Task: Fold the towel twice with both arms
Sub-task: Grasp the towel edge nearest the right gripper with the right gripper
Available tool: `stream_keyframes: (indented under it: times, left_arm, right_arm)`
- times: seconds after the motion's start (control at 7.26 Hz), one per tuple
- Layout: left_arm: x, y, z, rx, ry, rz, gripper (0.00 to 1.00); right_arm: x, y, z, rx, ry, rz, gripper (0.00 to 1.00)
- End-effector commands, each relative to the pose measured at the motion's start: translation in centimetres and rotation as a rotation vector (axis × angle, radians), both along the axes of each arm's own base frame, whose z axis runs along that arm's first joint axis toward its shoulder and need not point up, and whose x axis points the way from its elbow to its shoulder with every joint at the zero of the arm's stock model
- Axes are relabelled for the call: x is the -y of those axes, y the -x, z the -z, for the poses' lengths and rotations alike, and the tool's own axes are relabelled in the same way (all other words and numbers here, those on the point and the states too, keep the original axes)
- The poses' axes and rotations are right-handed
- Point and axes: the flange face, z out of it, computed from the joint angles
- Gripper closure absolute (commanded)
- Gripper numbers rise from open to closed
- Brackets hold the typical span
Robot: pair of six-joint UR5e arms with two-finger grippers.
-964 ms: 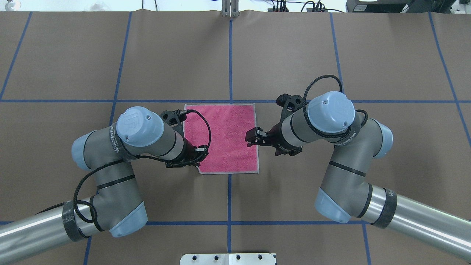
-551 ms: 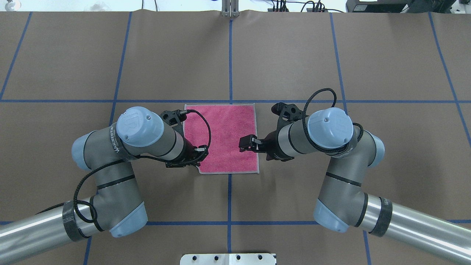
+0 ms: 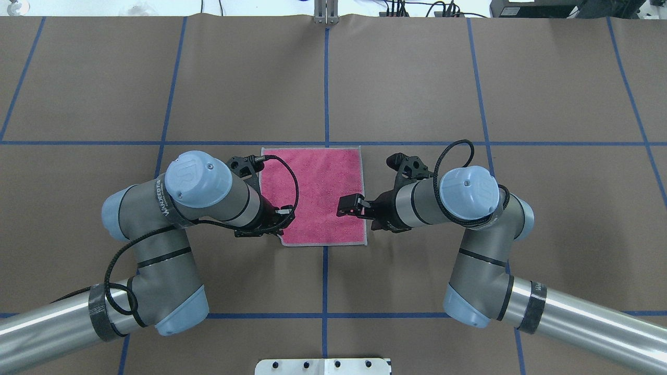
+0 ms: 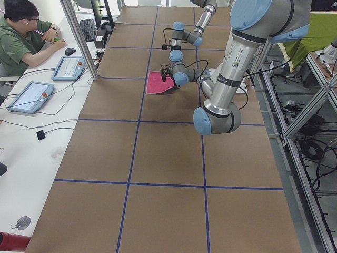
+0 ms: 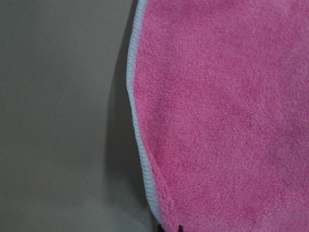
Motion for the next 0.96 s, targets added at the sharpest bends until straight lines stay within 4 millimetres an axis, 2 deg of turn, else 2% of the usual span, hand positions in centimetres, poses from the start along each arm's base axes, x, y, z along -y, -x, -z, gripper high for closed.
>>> stream_keyframes:
  times: [0.0, 0.69, 0.83]
  left_arm:
    - [0.0, 0.0, 0.0, 0.0, 0.0, 0.0, 1.0]
    - [0.0, 0.0, 0.0, 0.0, 0.001, -0.001, 1.0]
    - [0.0, 0.0, 0.0, 0.0, -0.001, -0.002, 1.0]
  right_arm:
    - [-0.6, 0.6, -0.4, -0.003, 0.011, 0.01, 0.0]
    - [-1.0, 1.5, -1.0, -0.021, 0.021, 0.02, 0.02]
    - [-0.9, 1.6, -0.9, -0.021, 0.023, 0.02, 0.06]
